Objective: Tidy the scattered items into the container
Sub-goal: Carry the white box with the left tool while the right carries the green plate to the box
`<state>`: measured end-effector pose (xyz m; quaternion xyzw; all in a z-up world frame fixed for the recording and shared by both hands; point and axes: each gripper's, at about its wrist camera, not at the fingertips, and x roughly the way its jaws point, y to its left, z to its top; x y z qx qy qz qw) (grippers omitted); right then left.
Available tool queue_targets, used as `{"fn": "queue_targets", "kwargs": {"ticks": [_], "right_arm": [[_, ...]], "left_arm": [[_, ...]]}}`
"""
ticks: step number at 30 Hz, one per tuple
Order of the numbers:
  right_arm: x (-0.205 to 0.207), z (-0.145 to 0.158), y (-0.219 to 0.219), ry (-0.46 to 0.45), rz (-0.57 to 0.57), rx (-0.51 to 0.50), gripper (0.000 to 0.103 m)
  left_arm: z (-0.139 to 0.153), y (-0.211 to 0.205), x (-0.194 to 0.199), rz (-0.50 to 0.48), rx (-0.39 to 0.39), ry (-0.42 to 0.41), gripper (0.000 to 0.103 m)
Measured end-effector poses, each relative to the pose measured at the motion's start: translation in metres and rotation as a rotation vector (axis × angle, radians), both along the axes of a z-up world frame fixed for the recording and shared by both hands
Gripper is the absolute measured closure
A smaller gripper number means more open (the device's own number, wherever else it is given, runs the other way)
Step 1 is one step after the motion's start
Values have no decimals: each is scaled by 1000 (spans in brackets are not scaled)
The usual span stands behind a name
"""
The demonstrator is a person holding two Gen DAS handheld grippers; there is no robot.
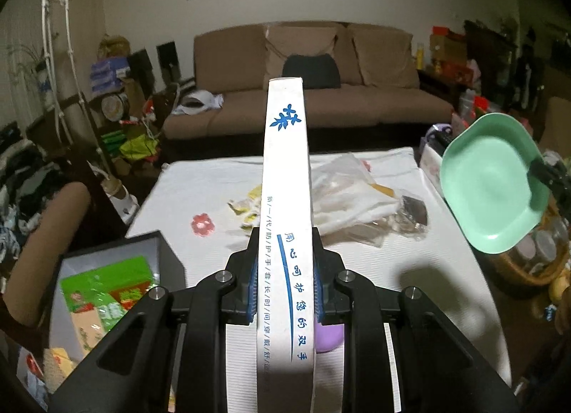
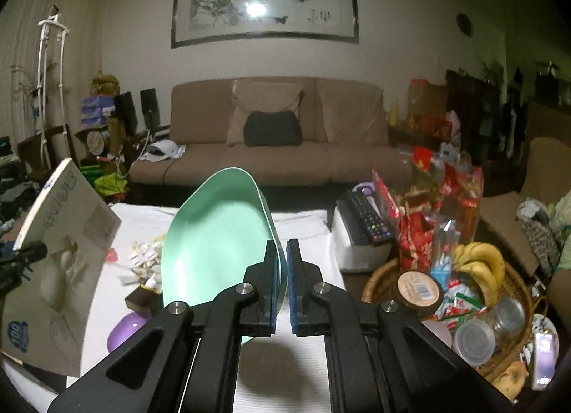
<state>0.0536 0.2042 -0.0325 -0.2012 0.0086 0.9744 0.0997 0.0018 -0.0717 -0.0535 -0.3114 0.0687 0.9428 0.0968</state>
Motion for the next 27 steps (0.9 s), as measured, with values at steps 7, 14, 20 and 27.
{"fn": "queue_targets", "kwargs": {"ticks": [7,14,20,27], "right_arm": [[-4,2,-23,20,5,-6,99],[-19,4,-61,17,69,-4,99],[-39,-2,-95,5,131,-32,99],[-68,-17,-141,-18,227,-95,99]], "left_arm": [[7,-30,5,83,-31,46,82],[10,-65,1,160,-39,72,82],[21,-107,-2,226,-33,88,82],[32,-140,-1,314,-106,100,82]]}}
